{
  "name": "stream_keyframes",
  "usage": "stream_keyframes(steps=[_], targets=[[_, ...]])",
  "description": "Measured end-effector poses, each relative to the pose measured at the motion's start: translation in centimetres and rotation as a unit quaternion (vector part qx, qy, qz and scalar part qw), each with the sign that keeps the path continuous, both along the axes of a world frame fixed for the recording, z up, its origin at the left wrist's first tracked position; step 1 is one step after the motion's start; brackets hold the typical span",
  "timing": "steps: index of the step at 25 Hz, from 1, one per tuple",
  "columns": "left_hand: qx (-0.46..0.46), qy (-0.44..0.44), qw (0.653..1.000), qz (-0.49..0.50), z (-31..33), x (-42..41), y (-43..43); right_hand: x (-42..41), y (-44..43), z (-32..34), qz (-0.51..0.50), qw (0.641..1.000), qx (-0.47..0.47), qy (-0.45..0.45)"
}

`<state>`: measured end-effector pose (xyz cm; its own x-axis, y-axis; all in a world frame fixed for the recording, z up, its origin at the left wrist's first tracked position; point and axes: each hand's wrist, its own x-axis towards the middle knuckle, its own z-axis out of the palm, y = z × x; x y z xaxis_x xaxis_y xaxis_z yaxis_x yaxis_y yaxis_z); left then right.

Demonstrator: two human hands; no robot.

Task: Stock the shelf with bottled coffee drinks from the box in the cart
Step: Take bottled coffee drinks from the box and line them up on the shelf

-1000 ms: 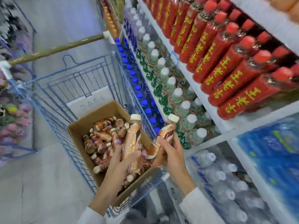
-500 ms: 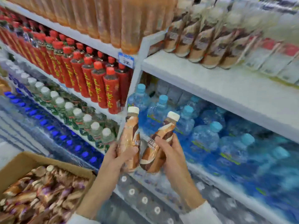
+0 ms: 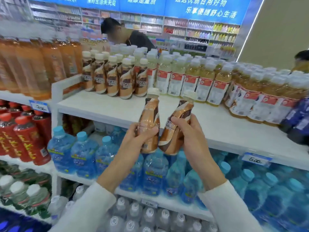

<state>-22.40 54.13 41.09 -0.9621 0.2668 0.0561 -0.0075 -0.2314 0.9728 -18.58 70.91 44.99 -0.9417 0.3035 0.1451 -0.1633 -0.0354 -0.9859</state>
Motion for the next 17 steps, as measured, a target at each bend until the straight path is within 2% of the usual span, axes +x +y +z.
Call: stream_keyframes(steps=[5,10,17], targets=[[-0.053,0.080,0.995,-0.024,3.8,-6.3,3.3,-4.5,3.3,2.4,-0.047,0.998,0.033,0.040],[-0.156,0.152,0.976,-0.025,3.5,-10.6,4.4,-7.9,4.8,2.0,-0.043,0.995,0.065,0.070],[-0.169,0.161,0.972,-0.040,1.4,-11.8,4.8,-9.4,5.2,-0.2,-0.015,0.995,0.075,0.062]])
